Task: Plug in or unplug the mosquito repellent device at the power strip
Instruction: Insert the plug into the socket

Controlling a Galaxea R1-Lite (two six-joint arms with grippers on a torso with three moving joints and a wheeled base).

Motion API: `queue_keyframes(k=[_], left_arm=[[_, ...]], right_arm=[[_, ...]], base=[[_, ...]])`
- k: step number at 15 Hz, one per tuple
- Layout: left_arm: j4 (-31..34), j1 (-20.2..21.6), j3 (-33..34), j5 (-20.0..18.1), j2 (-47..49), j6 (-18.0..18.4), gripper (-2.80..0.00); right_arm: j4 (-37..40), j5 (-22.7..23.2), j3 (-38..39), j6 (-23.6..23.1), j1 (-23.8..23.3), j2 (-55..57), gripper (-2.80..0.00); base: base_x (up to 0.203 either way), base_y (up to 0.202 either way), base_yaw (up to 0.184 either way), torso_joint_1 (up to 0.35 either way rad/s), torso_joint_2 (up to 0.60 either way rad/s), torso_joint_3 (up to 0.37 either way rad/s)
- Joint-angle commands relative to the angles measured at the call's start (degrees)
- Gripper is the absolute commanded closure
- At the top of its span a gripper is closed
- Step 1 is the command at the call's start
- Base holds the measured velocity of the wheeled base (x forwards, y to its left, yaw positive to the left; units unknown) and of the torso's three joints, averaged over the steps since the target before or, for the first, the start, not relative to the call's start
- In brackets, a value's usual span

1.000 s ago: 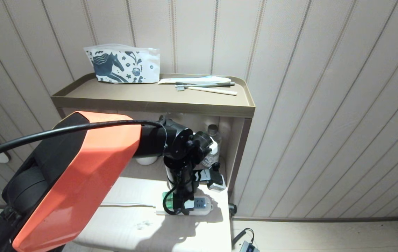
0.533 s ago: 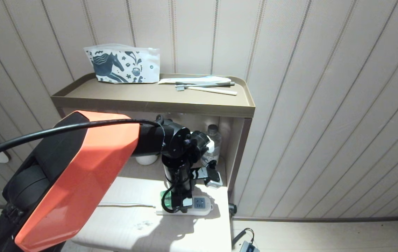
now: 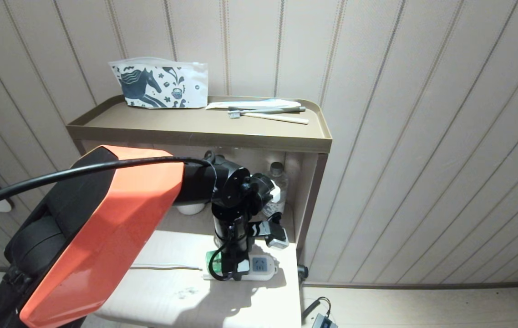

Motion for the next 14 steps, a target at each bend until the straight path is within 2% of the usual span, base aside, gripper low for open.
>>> queue_keyframes(k=[1,4,14], left_arm=[[0.16,-0.27,-0.08,-0.13,0.31,0.12,0.00],[-1.17,-0.27,-0.08,-0.04,0.70,-1.86,0.00],[-3.35,-0.18,-0.17,1.37,1.32,-1.95,0.00]], right_arm=[[0.03,0.02,0.00,-0.03,0.04,0.00,0.00],[0.03,0.02,0.00,-0.03,0.04,0.00,0.00],[0.03,0.02,0.00,-0.03,0.04,0.00,0.00]], base=[[0.000,0.000,0.000,0.000,0.00,0.000],[0.000,0.000,0.000,0.000,0.00,0.000],[0.000,0.000,0.000,0.000,0.00,0.000]])
